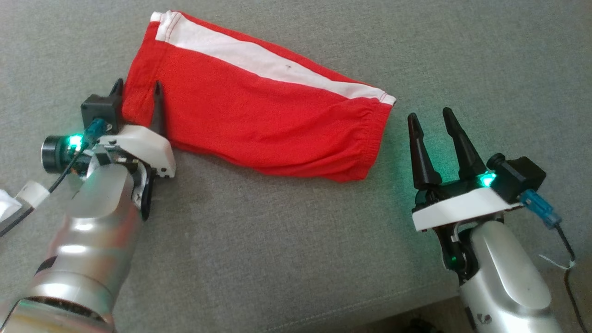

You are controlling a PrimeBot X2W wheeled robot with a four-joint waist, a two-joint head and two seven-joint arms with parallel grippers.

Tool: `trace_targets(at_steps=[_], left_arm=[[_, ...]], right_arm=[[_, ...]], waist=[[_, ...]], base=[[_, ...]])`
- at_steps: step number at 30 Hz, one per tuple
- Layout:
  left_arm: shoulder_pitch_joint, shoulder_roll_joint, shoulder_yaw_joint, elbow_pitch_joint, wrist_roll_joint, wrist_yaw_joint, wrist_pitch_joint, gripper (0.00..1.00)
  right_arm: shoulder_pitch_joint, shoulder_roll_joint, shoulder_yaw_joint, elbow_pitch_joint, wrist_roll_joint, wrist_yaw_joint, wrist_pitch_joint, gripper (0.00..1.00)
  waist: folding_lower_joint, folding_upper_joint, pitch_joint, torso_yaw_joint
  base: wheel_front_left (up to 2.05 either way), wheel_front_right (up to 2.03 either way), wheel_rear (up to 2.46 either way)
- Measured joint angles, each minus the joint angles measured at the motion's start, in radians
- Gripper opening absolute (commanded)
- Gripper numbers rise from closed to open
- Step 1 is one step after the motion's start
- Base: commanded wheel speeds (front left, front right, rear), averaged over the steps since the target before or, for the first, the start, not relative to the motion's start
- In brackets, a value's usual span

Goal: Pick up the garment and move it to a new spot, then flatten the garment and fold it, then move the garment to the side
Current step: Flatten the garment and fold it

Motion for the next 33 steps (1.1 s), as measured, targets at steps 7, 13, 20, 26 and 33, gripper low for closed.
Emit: trace_targets(at_steps=[7,13,20,26,33], left_arm=[[-0.015,-0.017,-0.003,0.077,0.003,-0.005,0.002,0.0],[-0.002,-0.039,0.0,0.099,-0.02,-0.051,0.007,0.0],[0.182,-0.06,0.074,-0.009,-0.061,-0.027,0.003,0.0],[0.422,-0.072,0.151,-0.157,-0.057,-0.01,0.003,0.0],[0.581,-0.104,0.211,-0.283,-0.002,0.017,0.003,0.0]], right_arm=[[0.0,0.0,-0.002,0.005,0.0,0.0,0.0,1.0],[0.001,0.0,-0.005,0.019,0.006,0.0,0.0,1.0],[0.085,0.001,-0.036,0.059,-0.011,0.0,0.0,1.0],[0.167,0.004,-0.066,0.086,-0.031,0.0,0.0,1.0],[0.184,0.006,-0.06,0.093,-0.033,0.0,0.0,1.0]], waist=[[0.0,0.0,-0.01,0.013],[0.0002,0.0,-0.038,0.028],[0.0001,0.0,-0.132,0.059],[-0.0002,0.0,-0.228,0.108],[-0.0002,0.0,-0.279,0.184]], base=[[0.0,0.0,0.0],[0.0,0.0,0.0],[0.0,0.0,0.0],[0.0,0.0,0.0],[0.0,0.0,0.0]])
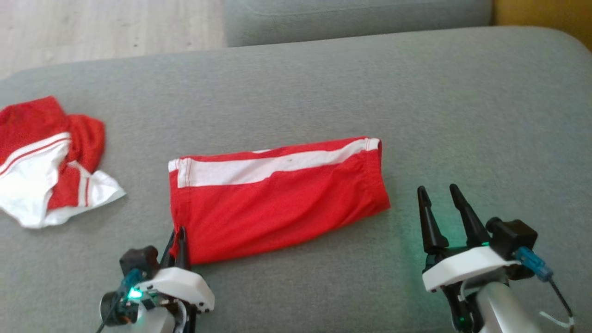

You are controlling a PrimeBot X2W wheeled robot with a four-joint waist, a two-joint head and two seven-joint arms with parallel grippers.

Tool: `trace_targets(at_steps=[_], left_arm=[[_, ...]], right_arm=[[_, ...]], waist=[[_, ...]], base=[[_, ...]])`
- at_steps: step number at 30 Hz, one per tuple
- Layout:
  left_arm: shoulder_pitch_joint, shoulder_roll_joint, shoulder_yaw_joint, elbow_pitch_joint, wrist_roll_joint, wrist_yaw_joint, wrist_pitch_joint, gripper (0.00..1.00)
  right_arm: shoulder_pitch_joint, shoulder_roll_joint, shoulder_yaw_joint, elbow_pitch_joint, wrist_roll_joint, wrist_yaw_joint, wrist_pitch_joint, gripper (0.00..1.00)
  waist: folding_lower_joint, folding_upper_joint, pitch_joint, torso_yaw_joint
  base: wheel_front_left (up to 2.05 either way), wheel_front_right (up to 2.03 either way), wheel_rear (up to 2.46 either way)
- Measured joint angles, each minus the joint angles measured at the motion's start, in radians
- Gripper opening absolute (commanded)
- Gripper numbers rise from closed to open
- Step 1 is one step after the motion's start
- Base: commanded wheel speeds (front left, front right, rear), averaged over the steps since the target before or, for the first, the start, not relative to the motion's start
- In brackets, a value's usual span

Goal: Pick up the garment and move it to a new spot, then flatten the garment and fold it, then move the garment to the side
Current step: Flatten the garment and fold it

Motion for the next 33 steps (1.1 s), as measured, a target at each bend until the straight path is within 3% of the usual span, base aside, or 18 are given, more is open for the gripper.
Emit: trace_targets(at_steps=[1,2,10,19,23,24,25,26,33], left_arm=[[0.011,-0.003,0.012,-0.016,0.011,0.004,0.0,0.28],[0.019,-0.005,0.021,-0.034,0.022,0.008,0.0,1.0],[0.032,-0.024,0.05,-0.116,0.096,0.007,0.0,1.0],[0.033,-0.028,0.038,-0.123,0.118,-0.011,0.0,1.0],[0.033,-0.028,0.034,-0.13,0.118,-0.01,0.0,1.0],[0.033,-0.028,0.034,-0.13,0.118,-0.01,0.0,1.0],[0.033,-0.028,0.034,-0.13,0.118,-0.01,0.0,1.0],[0.033,-0.028,0.033,-0.13,0.118,-0.01,0.0,1.0],[0.04,-0.029,0.033,-0.13,0.118,-0.01,0.0,1.0]], right_arm=[[-0.001,0.0,0.006,-0.001,0.0,0.0,0.0,1.0],[-0.002,0.0,0.013,-0.003,0.0,0.0,0.0,1.0],[-0.099,0.0,0.108,0.027,0.002,0.0,0.0,1.0],[-0.158,0.0,0.1,0.298,0.025,0.0,0.0,1.0],[-0.181,0.0,0.118,0.35,0.07,0.0,-0.009,1.0],[-0.191,0.0,0.13,0.359,0.082,0.0,-0.009,0.84],[-0.191,0.0,0.13,0.359,0.082,0.0,-0.009,0.15],[-0.198,-0.001,0.14,0.365,0.093,0.0,-0.009,0.0],[-0.208,0.006,0.144,0.387,0.152,0.0,-0.007,0.0]], waist=[[0.0,0.0,-0.001,0.008],[0.0,0.0,0.0,0.016],[0.0003,0.0,0.038,0.058],[0.0003,0.0,0.08,0.115],[0.0003,0.0,0.095,0.124],[0.0003,-0.0001,0.095,0.124],[0.0003,-0.0001,0.095,0.124],[0.0003,0.0,0.095,0.123],[0.0003,0.0,0.079,0.107]], base=[[0.0,0.0,0.0],[0.0,0.0,0.0],[0.0,0.0,0.0],[0.0,0.0,0.0],[0.0,0.0,0.0],[0.0,0.0,0.0],[0.0,0.0,0.0],[0.0,0.0,0.0],[0.0,0.0,0.0]])
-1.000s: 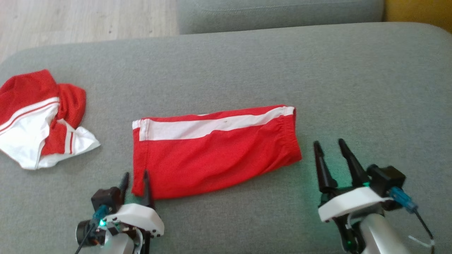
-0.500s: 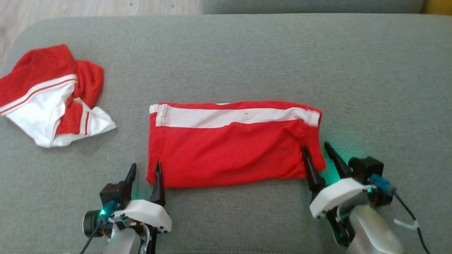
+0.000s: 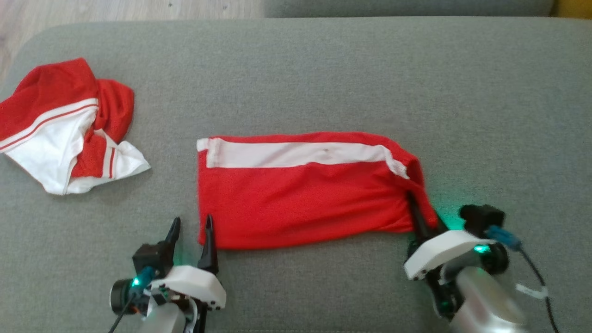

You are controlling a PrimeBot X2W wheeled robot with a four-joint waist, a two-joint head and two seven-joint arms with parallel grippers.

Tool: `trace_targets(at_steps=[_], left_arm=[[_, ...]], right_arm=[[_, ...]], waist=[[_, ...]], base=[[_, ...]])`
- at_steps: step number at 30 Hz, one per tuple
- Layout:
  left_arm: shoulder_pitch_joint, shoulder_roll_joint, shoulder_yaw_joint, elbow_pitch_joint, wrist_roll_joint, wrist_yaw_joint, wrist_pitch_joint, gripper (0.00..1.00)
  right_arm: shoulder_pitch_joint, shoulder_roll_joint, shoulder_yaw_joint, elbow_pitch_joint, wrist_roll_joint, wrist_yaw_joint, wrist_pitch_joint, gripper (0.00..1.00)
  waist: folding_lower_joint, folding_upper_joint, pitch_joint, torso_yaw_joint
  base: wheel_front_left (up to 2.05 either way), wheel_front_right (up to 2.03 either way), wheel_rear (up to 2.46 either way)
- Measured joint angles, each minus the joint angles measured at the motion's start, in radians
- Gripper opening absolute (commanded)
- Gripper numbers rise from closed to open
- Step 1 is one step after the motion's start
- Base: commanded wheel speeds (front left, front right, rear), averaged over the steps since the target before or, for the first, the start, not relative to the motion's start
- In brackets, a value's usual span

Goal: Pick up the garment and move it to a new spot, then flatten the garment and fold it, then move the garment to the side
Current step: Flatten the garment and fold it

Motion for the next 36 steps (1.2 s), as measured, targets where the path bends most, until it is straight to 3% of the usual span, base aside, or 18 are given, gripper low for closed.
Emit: trace_targets(at_steps=[5,9,14,20,26,31,33,34,36], left_arm=[[0.019,0.0,-0.013,0.003,0.0,-0.001,0.0,1.0],[0.03,0.0,-0.023,0.004,-0.002,-0.001,0.0,1.0],[0.037,0.0,-0.049,0.009,-0.014,-0.009,0.0,1.0],[0.07,0.0,-0.09,0.014,-0.038,-0.009,0.0,1.0],[0.073,0.0,-0.123,0.023,-0.051,-0.008,0.0,1.0],[0.072,0.0,-0.141,0.033,-0.051,-0.007,0.0,1.0],[0.072,0.0,-0.14,0.034,-0.051,-0.007,0.0,1.0],[0.072,0.0,-0.139,0.034,-0.051,-0.007,0.0,1.0],[0.072,0.0,-0.131,0.034,-0.05,-0.007,0.0,1.0]], right_arm=[[0.009,-0.007,-0.166,-0.007,0.0,0.0,0.005,0.0],[0.036,-0.072,-0.271,-0.034,-0.017,0.0,0.007,0.0],[0.04,-0.116,-0.308,-0.07,-0.041,0.0,0.007,0.0],[0.039,-0.062,-0.122,-0.15,0.058,0.0,0.04,0.0],[0.04,-0.029,0.083,-0.249,0.174,0.0,0.115,0.0],[0.028,-0.023,0.173,-0.209,0.178,0.0,0.122,0.0],[0.013,-0.024,0.195,-0.186,0.185,0.0,0.12,0.91],[0.007,-0.024,0.213,-0.187,0.201,0.0,0.112,1.0],[-0.002,-0.023,0.267,-0.204,0.254,0.0,0.096,1.0]], waist=[[0.0,0.0,-0.021,-0.014],[0.0,0.0,-0.036,-0.032],[0.0,0.0,-0.056,-0.054],[0.0,0.0,-0.076,-0.059],[0.0,0.0,-0.083,-0.022],[0.0,0.0,-0.081,0.044],[0.0,0.0,-0.079,0.067],[0.0,0.0,-0.078,0.077],[0.0,0.0,-0.077,0.093]], base=[[0.0,0.0,0.0],[0.0,0.0,0.0],[0.0,0.0,0.0],[0.0,0.0,0.0],[0.0,0.0,0.0],[0.0,0.0,0.0],[0.0,0.0,0.0],[0.0,0.0,0.0],[0.0,0.0,0.0]])
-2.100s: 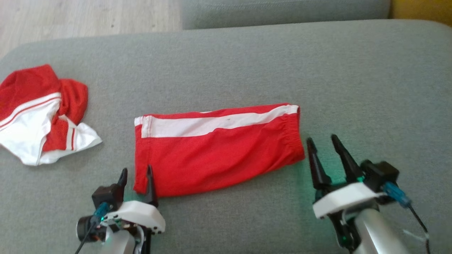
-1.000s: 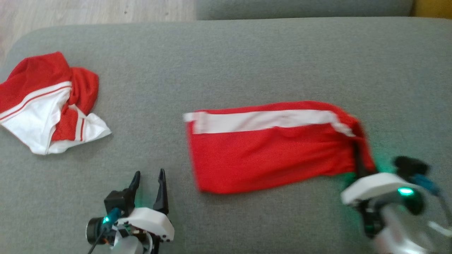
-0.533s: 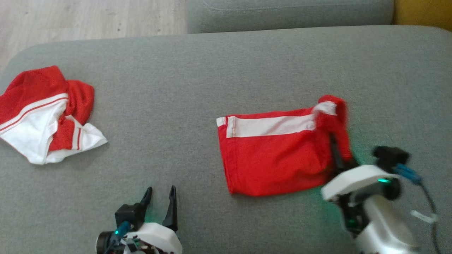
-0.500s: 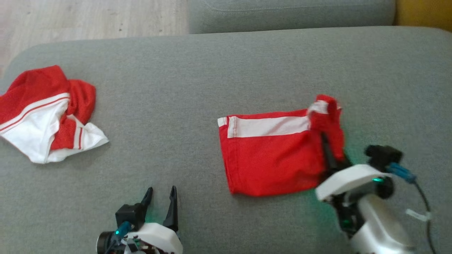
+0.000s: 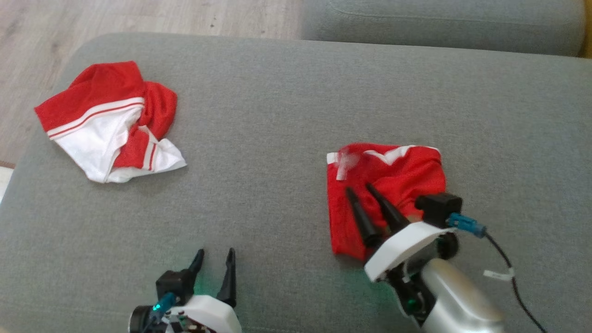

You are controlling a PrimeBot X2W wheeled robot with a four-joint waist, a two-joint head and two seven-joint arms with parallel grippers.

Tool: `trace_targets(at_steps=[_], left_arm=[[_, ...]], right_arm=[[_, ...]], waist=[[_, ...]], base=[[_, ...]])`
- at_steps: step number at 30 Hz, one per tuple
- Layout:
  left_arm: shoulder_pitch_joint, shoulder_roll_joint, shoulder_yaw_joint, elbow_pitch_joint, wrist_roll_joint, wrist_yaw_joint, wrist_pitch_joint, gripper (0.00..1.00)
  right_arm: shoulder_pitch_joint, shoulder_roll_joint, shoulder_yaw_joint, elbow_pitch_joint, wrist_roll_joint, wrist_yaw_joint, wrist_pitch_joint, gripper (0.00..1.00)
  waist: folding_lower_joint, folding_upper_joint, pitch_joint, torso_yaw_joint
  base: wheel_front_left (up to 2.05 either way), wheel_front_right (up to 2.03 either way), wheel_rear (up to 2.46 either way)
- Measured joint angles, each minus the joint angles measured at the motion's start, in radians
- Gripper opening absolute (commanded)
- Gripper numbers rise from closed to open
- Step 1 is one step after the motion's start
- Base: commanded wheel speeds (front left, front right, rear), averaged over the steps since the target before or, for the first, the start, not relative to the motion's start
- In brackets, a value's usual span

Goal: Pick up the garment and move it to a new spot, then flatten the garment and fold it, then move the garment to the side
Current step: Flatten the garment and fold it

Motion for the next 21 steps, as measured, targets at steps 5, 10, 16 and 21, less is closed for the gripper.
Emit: trace_targets(at_steps=[5,10,16,21], left_arm=[[0.001,0.0,0.048,-0.026,0.021,0.008,0.0,1.0],[0.011,0.0,0.095,-0.129,0.078,0.018,0.0,1.0],[0.073,0.0,0.152,-0.24,0.146,0.034,0.0,1.0],[0.109,0.001,0.179,-0.314,0.202,0.042,0.0,1.0]], right_arm=[[-0.003,0.009,0.06,-0.007,0.023,0.0,-0.054,1.0],[0.002,-0.012,-0.064,0.033,-0.079,0.0,-0.081,1.0],[0.068,-0.015,-0.332,-0.057,-0.324,0.0,-0.084,1.0],[0.18,0.008,-0.424,-0.11,-0.46,0.0,-0.085,1.0]], waist=[[0.0,0.0,-0.006,-0.011],[0.0,0.0,-0.017,-0.053],[0.0,0.0,-0.029,-0.111],[0.0,0.0,-0.045,-0.133]], base=[[0.0,0.0,0.0],[0.0,0.0,0.0],[0.0,0.0,0.0],[0.0,0.0,0.0]])
